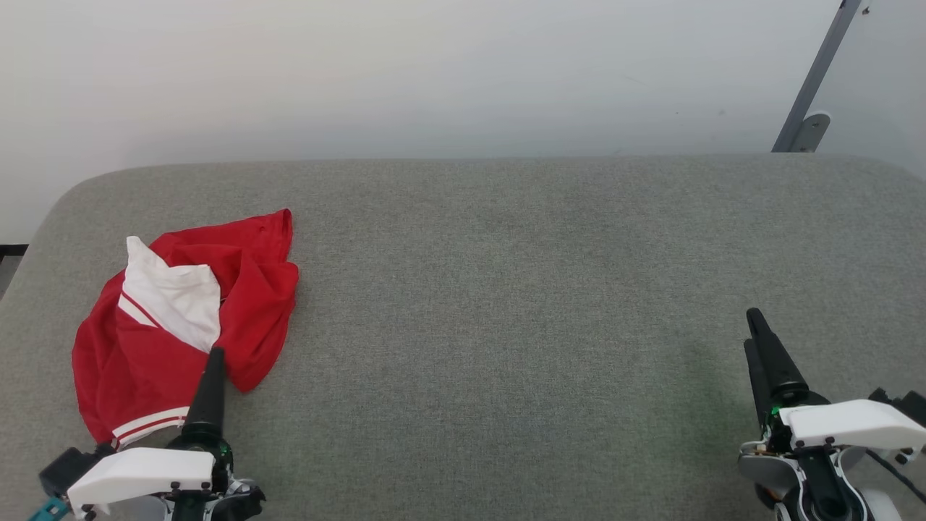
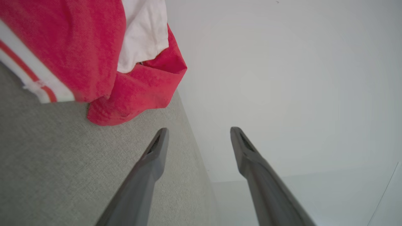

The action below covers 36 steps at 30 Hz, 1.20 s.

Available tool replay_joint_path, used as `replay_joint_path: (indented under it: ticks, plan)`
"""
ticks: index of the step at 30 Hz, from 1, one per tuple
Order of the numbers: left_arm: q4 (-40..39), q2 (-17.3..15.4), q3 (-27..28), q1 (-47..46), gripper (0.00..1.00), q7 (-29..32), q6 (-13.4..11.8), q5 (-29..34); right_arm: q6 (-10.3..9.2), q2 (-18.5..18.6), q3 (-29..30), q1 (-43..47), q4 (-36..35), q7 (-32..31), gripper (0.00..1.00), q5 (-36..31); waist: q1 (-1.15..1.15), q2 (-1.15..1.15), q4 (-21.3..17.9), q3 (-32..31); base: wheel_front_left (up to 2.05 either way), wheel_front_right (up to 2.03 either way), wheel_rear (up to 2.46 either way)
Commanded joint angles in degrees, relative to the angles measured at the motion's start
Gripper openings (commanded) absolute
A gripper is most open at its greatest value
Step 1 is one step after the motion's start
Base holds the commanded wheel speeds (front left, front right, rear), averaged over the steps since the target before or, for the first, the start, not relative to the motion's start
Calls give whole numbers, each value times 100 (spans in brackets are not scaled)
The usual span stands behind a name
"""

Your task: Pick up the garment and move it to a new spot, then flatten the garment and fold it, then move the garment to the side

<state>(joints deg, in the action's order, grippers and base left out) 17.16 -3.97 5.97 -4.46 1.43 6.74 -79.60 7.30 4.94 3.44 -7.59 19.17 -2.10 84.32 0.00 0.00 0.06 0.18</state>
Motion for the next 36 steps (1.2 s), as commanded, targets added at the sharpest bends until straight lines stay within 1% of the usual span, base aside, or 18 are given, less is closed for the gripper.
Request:
replay_joint_path:
  ticks: [1,9,13,14,16,27,30,36]
  plan:
    - [-115,-45,75,-160,100,-78,-58,368,19,92,-76,-228,-42,99,100,-204,0,0,2,0,0,0,0]
    - [-163,-45,121,-171,100,-266,-11,1305,21,246,-239,-391,21,312,100,-802,0,0,5,1,0,0,0]
    - [-238,-57,132,-182,100,-352,-37,1833,21,378,-318,-465,82,410,100,-1326,0,0,10,6,0,0,0]
    - [-238,-57,132,-182,100,-352,-37,1833,21,378,-318,-465,82,410,100,-1326,0,0,10,6,0,0,0]
    - [-292,-61,139,-187,100,-394,-46,2095,21,442,-345,-500,125,457,100,-1692,0,0,12,10,0,0,0]
    - [-489,-154,-31,-114,100,-614,-117,3499,23,498,-291,-546,85,681,100,-3522,0,0,19,39,0,0,0]
    - [-506,-166,-85,-83,100,-669,-136,3770,23,510,-283,-564,97,738,100,-4027,0,0,17,50,0,0,0]
    - [-531,-300,-262,-49,100,-775,-197,4362,24,465,-129,-585,38,843,100,-5012,0,0,14,78,0,0,0]
